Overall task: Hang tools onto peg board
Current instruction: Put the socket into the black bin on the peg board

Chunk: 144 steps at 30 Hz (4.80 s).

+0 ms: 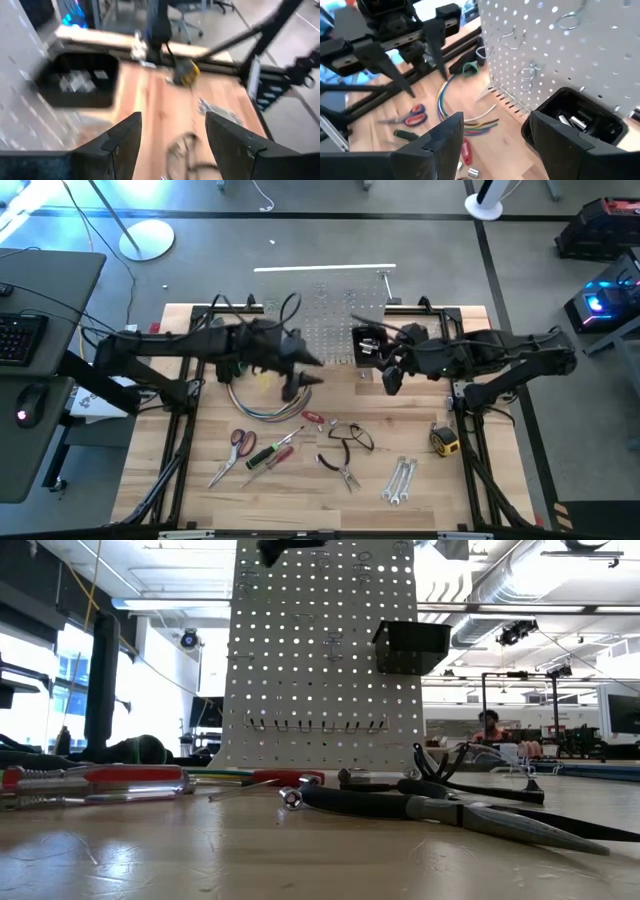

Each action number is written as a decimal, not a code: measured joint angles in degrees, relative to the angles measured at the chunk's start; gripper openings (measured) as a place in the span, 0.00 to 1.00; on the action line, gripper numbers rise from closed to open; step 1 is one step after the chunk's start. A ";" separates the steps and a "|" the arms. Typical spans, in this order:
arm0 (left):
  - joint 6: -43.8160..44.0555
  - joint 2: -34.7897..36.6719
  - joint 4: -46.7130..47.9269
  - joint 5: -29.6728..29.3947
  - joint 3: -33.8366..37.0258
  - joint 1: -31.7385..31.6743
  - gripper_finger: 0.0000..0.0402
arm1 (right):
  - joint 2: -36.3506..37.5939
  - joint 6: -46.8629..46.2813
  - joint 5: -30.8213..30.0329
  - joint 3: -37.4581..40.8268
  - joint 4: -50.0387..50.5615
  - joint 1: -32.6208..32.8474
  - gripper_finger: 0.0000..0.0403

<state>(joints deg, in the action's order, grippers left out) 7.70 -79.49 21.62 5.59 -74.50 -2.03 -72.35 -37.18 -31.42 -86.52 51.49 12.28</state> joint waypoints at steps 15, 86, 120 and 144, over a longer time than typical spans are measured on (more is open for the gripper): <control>-10.59 -12.43 -18.35 3.19 23.32 8.77 0.50 | -5.60 1.04 -2.57 0.02 -0.09 0.10 0.56; -37.66 -31.19 -5.44 -0.18 10.30 8.29 0.09 | -7.04 -4.59 -0.43 0.02 3.55 -0.40 0.56; -20.90 -28.87 -31.82 -16.68 -14.26 -4.43 0.01 | -5.25 2.15 -8.65 -9.25 3.12 -1.49 0.56; -4.12 -4.44 9.40 -9.62 -3.54 1.88 0.01 | -5.66 -4.54 4.06 -8.55 10.40 5.03 0.53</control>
<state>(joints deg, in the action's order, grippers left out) 3.57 -83.93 31.02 -4.02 -78.04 -0.15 -78.01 -41.73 -27.36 -95.07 61.89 17.31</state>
